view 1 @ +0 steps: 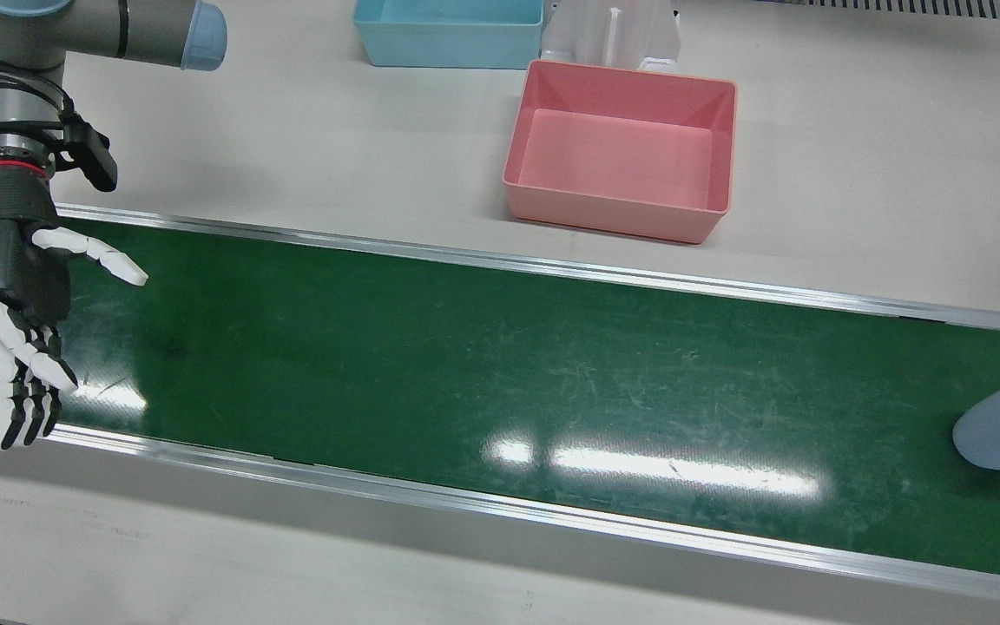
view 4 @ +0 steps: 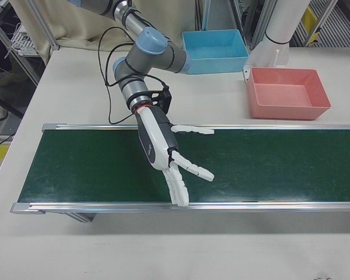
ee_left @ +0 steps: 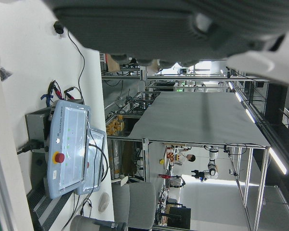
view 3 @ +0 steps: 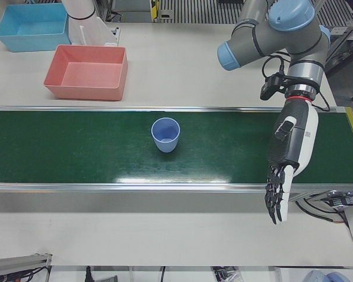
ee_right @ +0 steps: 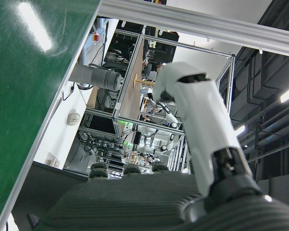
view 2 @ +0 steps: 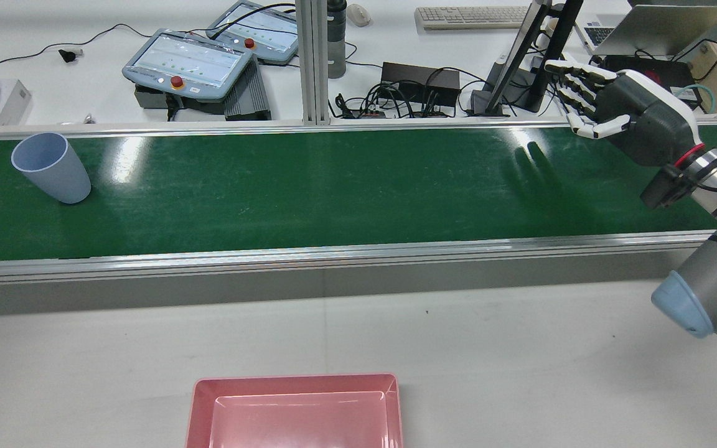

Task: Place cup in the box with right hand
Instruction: 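Track the approaching light blue cup with the open right hand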

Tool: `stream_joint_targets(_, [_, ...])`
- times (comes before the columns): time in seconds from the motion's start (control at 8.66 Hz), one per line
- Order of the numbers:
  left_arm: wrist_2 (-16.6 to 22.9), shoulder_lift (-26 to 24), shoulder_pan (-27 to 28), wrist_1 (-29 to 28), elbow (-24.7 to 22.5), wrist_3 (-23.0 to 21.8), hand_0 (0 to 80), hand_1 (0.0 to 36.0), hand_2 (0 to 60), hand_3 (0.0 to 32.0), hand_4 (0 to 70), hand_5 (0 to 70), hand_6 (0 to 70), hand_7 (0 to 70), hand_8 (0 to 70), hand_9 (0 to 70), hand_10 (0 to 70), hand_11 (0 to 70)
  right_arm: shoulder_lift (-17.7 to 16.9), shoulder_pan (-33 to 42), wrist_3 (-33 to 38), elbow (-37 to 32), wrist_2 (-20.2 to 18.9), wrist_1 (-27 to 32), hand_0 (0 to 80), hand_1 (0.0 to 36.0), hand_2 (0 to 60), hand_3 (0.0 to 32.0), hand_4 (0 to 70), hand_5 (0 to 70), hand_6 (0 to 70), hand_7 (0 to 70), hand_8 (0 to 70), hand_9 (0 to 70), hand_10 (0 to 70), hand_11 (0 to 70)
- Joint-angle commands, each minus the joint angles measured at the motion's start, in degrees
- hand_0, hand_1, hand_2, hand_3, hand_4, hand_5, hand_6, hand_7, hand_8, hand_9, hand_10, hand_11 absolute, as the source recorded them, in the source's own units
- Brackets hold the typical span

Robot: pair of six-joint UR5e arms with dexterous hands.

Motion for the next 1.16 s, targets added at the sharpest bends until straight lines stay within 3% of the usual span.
stream_joint_targets(0.0, [0.0, 0.0, 0.0, 0.0, 0.0, 0.0, 0.0, 0.0, 0.0, 0.0, 0.0, 0.0, 0.0, 0.0, 0.0, 0.0, 0.0, 0.0, 0.1, 0.0, 0.0, -0.1, 0.1, 0.0, 80.0, 33.1, 4.3, 0.0, 0.0, 11.5, 1.6, 0.0, 0.0, 0.0, 0.0, 1.5])
stream_joint_targets(0.23, [0.0, 0.0, 0.0, 0.0, 0.0, 0.0, 0.0, 0.0, 0.0, 0.0, 0.0, 0.0, 0.0, 0.0, 0.0, 0.0, 0.0, 0.0, 0.1, -0.5, 0.3, -0.7, 0.2, 0.1, 80.0, 36.0, 6.1, 0.0, 0.6, 12.7, 1.9, 0.0, 0.0, 0.0, 0.0, 2.7])
stream_joint_targets(0.35, [0.0, 0.0, 0.1, 0.0, 0.0, 0.0, 0.0, 0.0, 0.0, 0.0, 0.0, 0.0, 0.0, 0.0, 0.0, 0.0, 0.0, 0.0, 0.1, -0.7, 0.4, -0.7, 0.3, 0.2, 74.8, 33.5, 12.2, 0.0, 0.8, 10.8, 1.8, 0.0, 0.0, 0.0, 0.0, 1.2])
stream_joint_targets(0.46, [0.0, 0.0, 0.0, 0.0, 0.0, 0.0, 0.0, 0.0, 0.0, 0.0, 0.0, 0.0, 0.0, 0.0, 0.0, 0.0, 0.0, 0.0, 0.1, -0.8, 0.5, -0.7, 0.3, 0.3, 58.6, 22.3, 6.6, 0.0, 1.2, 7.3, 1.2, 0.0, 0.0, 0.0, 0.0, 0.0])
stream_joint_targets(0.58, [0.1, 0.0, 0.0, -0.1, 0.0, 0.0, 0.0, 0.0, 0.0, 0.0, 0.0, 0.0, 0.0, 0.0, 0.0, 0.0, 0.0, 0.0, 0.1, -0.8, 0.6, -0.6, 0.4, 0.3, 56.2, 18.7, 5.2, 0.0, 2.2, 6.4, 1.2, 0.0, 0.0, 0.0, 0.0, 0.0])
stream_joint_targets(0.69, [0.0, 0.0, 0.1, 0.0, 0.0, 0.0, 0.0, 0.0, 0.0, 0.0, 0.0, 0.0, 0.0, 0.0, 0.0, 0.0, 0.0, 0.0, 0.1, -0.8, 0.6, -0.6, 0.4, 0.3, 53.0, 22.0, 11.8, 0.0, 0.7, 6.2, 1.4, 0.0, 0.0, 0.5, 0.0, 0.0])
stream_joint_targets(0.81, [0.0, 0.0, 0.0, -0.1, 0.1, 0.0, 0.0, 0.0, 0.0, 0.0, 0.0, 0.0, 0.0, 0.0, 0.0, 0.0, 0.0, 0.0, 0.1, -0.8, 0.6, -0.4, 0.3, 0.3, 51.8, 19.0, 9.5, 0.0, 1.2, 5.6, 1.4, 0.0, 0.0, 0.6, 0.0, 0.0])
stream_joint_targets(0.92, [0.0, 0.0, 0.1, -0.1, 0.0, 0.0, 0.0, 0.0, 0.0, 0.0, 0.0, 0.0, 0.0, 0.0, 0.0, 0.0, 0.0, 0.0, 0.1, -0.8, 0.6, 0.0, 0.3, 0.2, 51.1, 18.5, 10.0, 0.0, 1.2, 5.4, 1.4, 0.0, 0.0, 0.6, 0.0, 0.0])
stream_joint_targets(1.04, [0.0, 0.0, 0.0, -0.1, 0.1, 0.0, 0.0, 0.0, 0.0, 0.0, 0.0, 0.0, 0.0, 0.0, 0.0, 0.0, 0.0, 0.0, 0.1, -0.8, 0.6, 0.1, 0.3, 0.1, 50.4, 22.0, 14.4, 0.0, 0.0, 5.6, 1.4, 0.0, 0.0, 0.5, 0.0, 0.0])
